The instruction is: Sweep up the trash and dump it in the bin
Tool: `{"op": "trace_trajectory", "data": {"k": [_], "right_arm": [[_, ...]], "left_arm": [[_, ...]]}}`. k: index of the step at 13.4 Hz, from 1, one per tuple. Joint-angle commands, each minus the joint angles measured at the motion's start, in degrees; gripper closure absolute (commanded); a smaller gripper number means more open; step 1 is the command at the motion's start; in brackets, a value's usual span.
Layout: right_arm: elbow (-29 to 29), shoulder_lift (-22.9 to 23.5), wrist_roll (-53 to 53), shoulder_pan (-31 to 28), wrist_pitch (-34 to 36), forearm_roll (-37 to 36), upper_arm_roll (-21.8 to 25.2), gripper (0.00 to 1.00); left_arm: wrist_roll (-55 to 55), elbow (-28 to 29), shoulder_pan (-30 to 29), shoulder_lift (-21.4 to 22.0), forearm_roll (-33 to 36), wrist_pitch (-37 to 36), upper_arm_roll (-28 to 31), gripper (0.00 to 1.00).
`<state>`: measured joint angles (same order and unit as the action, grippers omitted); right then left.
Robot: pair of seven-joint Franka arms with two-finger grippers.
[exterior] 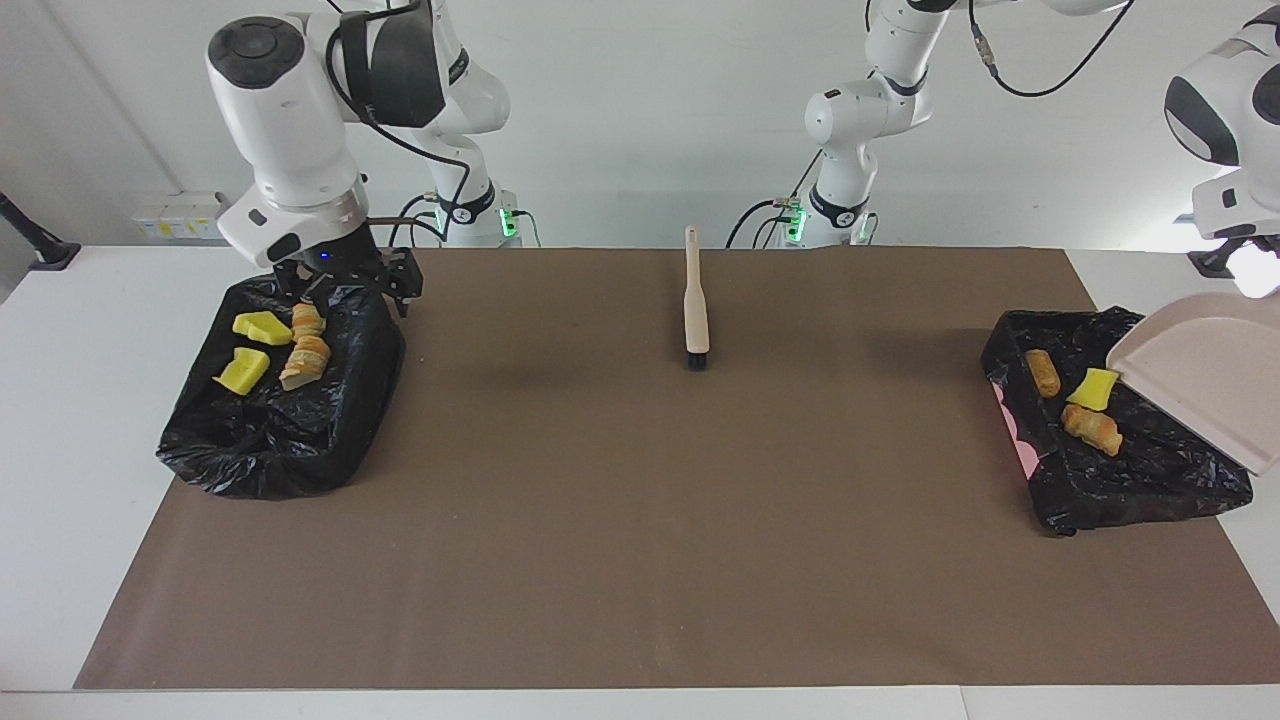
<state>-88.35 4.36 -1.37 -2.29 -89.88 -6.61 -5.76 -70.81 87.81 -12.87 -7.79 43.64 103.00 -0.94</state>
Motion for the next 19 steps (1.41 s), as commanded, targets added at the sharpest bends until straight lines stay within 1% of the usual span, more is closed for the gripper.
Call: {"op": "trace_trajectory", "data": {"k": [1,3,5,6,7,9,11,13,14,15,16,19], "right_arm": [[4.67,0.47,0.75,-1.04,4.26,-0.43,0.30,0.00],[5.03,0.30,0.58,-2.45,5.24,4.73,1.62,0.00],[2.33,-1.63,0.14,-3.59,4.71,5.73,2.33,0.00],[1.35,-2.50,-0.04,-3.60,4.71,5.73,2.33,0.00],[1.34,-2.60,-1.61,-3.34,4.80,5.56,2.33,0.00],[1.96,-2.69,-4.26,-2.72,4.63,5.55,1.89,0.00],[2.66,-2.78,-3.47,-2.89,5.41,5.99,1.97,0.00],[2.31,-3.30,-3.64,-2.72,5.16,5.82,1.98,0.00],[2.31,-3.30,-3.56,-2.80,5.07,5.90,1.98,0.00],[2.31,-3.30,-3.64,-2.81,5.07,5.82,1.98,0.00],[2.31,-3.22,-3.64,-2.81,4.98,5.90,1.98,0.00],[2.22,-3.39,-3.56,-2.72,5.51,5.91,1.63,0.00]], "left_arm": [[1.11,-3.43,2.06,-1.09,-5.30,-1.92,0.67,1.00],[1.47,-3.52,2.24,-0.39,-10.22,-1.83,0.41,1.00],[3.99,-3.52,2.24,-0.21,-17.59,-2.18,-0.55,1.00],[6.80,-3.43,2.24,0.49,-19.71,-2.27,-0.73,1.00],[10.05,-2.91,2.24,2.32,-22.17,-2.45,-1.60,1.00],[22.14,-2.29,2.32,3.30,-27.97,-7.52,-4.41,1.00],[36.12,-1.94,2.33,3.39,-31.06,-8.42,-8.71,1.00],[43.97,0.24,2.33,4.53,-33.43,-8.16,-12.14,1.00],[47.92,2.09,2.41,5.06,-35.97,-7.81,-13.64,1.00],[53.70,3.67,3.46,5.41,-38.17,-7.29,-15.31,1.00],[59.42,4.82,5.90,5.50,-39.32,-6.24,-15.58,1.00],[71.65,7.11,13.03,4.63,-41.79,0.26,-15.59,1.00]]}}
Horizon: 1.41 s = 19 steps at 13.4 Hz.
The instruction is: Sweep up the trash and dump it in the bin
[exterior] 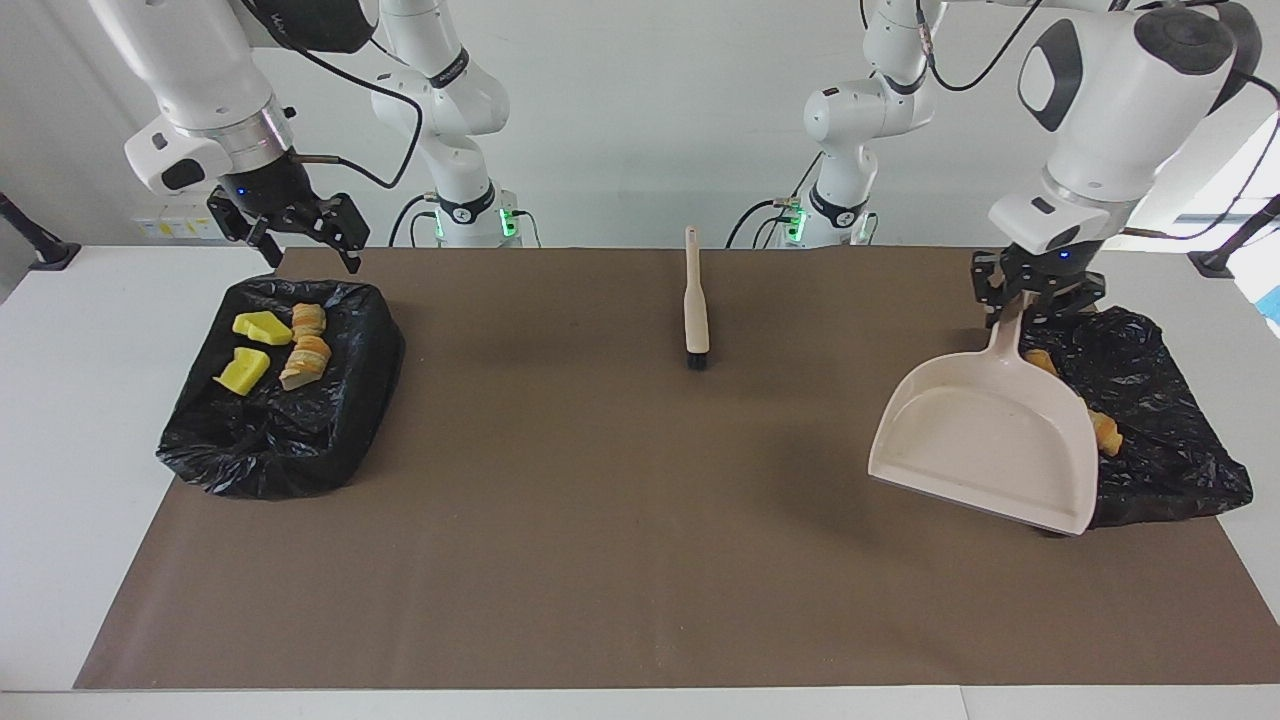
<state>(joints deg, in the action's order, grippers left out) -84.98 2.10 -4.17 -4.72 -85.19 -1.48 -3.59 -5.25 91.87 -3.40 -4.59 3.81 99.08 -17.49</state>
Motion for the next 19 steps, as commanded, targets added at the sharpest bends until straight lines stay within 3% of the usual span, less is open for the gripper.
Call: {"op": "trace_trajectory", "data": {"k": [1,6,8,10,14,17,19], "right_arm": [[-1.16,-1.13,-0.83,-0.20,0.99,0.78,-0.63,0.00],[-0.89,-2.36,-0.75,-0.20,3.00,0.86,0.25,0.00],[-0.98,-3.59,-0.92,1.19,4.15,0.95,0.42,0.00],[-1.16,-4.12,-1.36,4.88,5.12,0.86,2.53,0.00],[-1.07,-5.18,-1.72,4.98,5.73,1.13,2.36,0.00],[-1.77,-5.62,-1.80,4.98,5.56,2.52,2.45,0.00],[-3.26,-6.58,-1.89,4.46,5.03,2.80,2.45,0.00]], "left_arm": [[8.48,4.00,5.32,1.08,-3.88,6.71,0.97,1.00],[24.21,5.33,14.98,-4.71,-4.78,16.57,1.05,1.00],[32.10,5.33,20.34,-10.40,-4.16,22.52,1.14,1.00],[34.16,5.33,22.20,-13.94,-4.07,27.11,1.14,1.00],[33.72,6.91,23.52,-16.49,-3.81,30.80,1.14,1.00],[34.34,6.65,24.93,-19.66,1.71,31.87,1.23,1.00],[35.30,5.95,24.93,-19.93,1.73,31.87,1.23,1.00]]}}
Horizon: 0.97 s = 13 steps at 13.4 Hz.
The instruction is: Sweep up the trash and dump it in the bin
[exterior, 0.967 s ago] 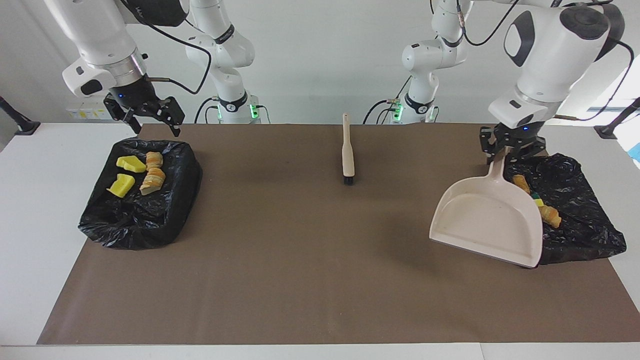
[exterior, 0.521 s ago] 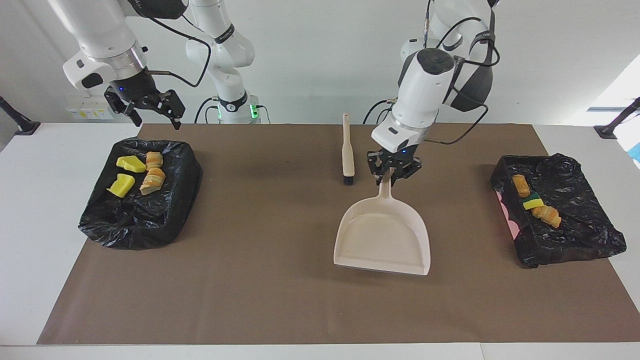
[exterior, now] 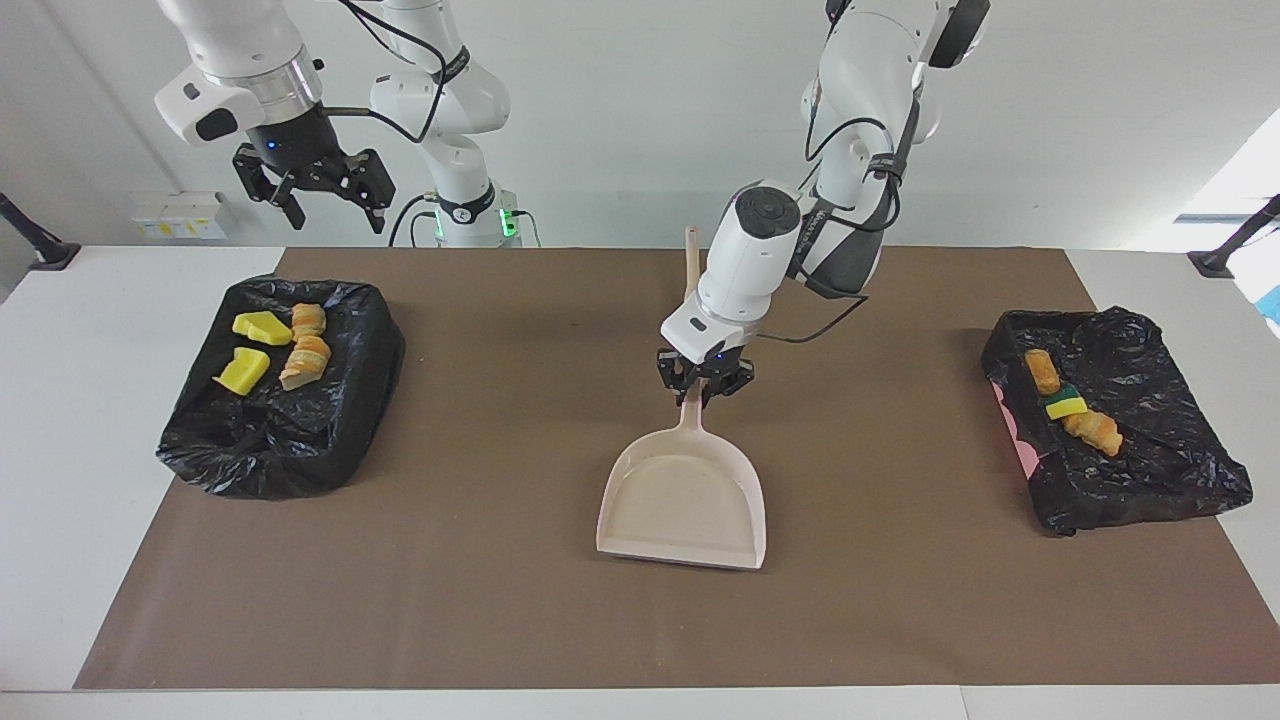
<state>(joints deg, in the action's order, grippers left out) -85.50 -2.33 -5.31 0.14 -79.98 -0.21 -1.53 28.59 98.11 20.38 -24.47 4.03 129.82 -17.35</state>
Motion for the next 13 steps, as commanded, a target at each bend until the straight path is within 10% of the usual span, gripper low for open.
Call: {"op": "trace_trajectory", "data": {"k": [1,5,6,8,13], "right_arm": [[-3.09,-2.33,-0.84,-0.32,-0.17,1.44,0.48,0.00],[-4.06,-3.03,-0.23,-0.67,-0.26,1.26,0.83,0.00],[-4.06,-3.03,-0.31,-0.58,-0.35,1.27,0.74,0.00],[-4.06,-3.03,-0.23,-0.49,-0.35,1.27,0.65,0.00],[-4.06,-3.03,-0.05,-0.58,-0.17,1.27,0.66,0.00]], "left_arm": [[3.81,-0.28,1.15,-0.05,1.51,1.14,1.09,1.00],[7.62,0.50,1.50,-0.05,1.51,0.88,1.01,1.00],[7.62,0.59,1.50,-0.05,1.51,0.96,1.01,0.82],[7.62,0.51,1.33,-0.06,1.51,0.71,1.09,0.00],[7.27,0.24,-3.49,3.27,1.51,-2.28,1.27,0.00]]}}
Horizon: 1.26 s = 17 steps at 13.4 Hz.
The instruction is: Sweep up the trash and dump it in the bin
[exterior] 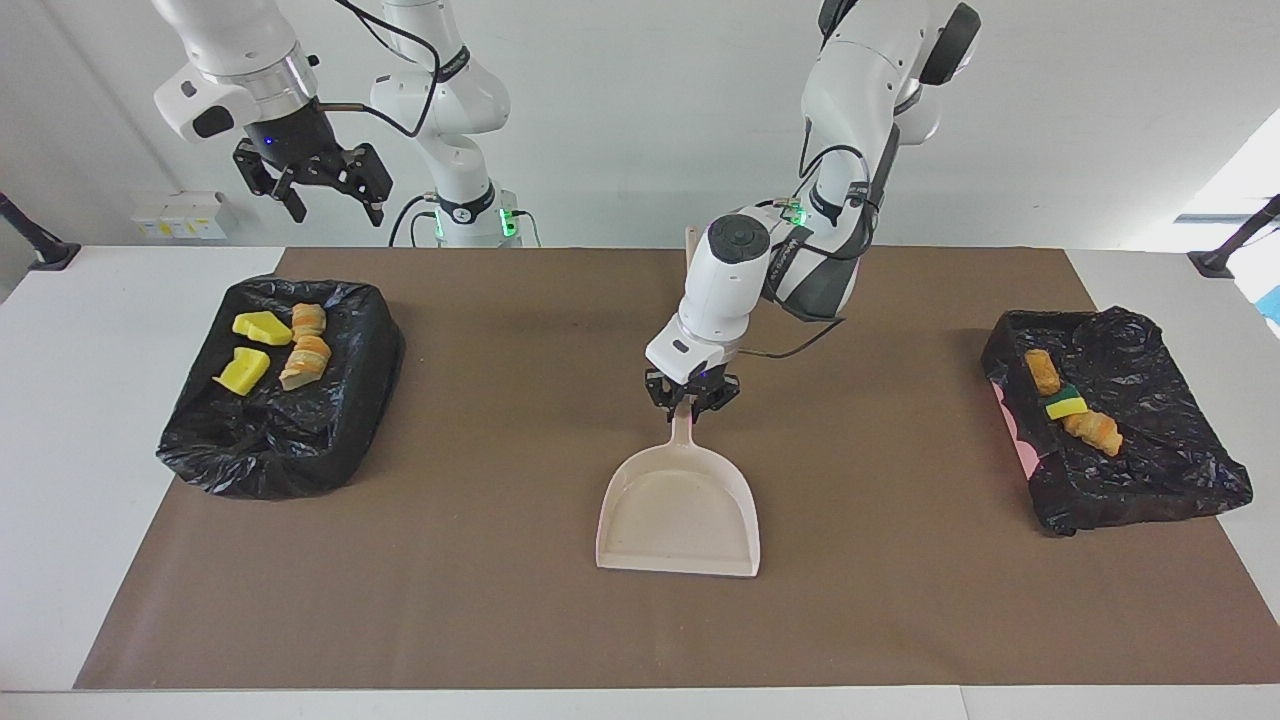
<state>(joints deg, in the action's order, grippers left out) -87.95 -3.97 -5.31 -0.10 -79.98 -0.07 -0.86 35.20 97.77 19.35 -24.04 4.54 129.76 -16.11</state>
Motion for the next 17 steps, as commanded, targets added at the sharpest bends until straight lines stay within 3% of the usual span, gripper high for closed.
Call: {"op": "trace_trajectory", "data": {"k": [1,5,8,11,15,17], "right_arm": [[-1.52,-1.47,0.04,-0.34,-0.09,1.13,0.15,0.00],[-0.99,-1.83,-0.58,-0.34,0.09,0.78,0.07,0.00],[-0.99,-1.83,-0.14,-0.25,-0.08,1.13,0.06,0.00],[-0.99,-1.74,-0.14,-0.34,-0.17,1.13,0.06,0.00],[-0.99,-1.74,-0.14,-0.34,-0.17,1.13,0.06,0.00],[-0.99,-1.74,-0.14,-0.34,-0.17,1.13,0.06,0.00]], "left_arm": [[0.39,0.49,-4.04,3.82,1.00,-3.53,0.03,0.00],[-1.09,0.58,-10.19,6.63,1.18,-10.13,0.03,0.00],[-10.74,0.58,-14.94,9.36,1.18,-14.42,0.03,0.00],[-21.10,0.40,-20.48,14.97,1.00,-19.87,0.03,0.00],[-23.96,-0.12,-23.22,20.95,0.65,-28.05,0.38,0.00],[-23.43,-0.21,-23.31,23.68,0.56,-35.50,0.64,0.00]]}}
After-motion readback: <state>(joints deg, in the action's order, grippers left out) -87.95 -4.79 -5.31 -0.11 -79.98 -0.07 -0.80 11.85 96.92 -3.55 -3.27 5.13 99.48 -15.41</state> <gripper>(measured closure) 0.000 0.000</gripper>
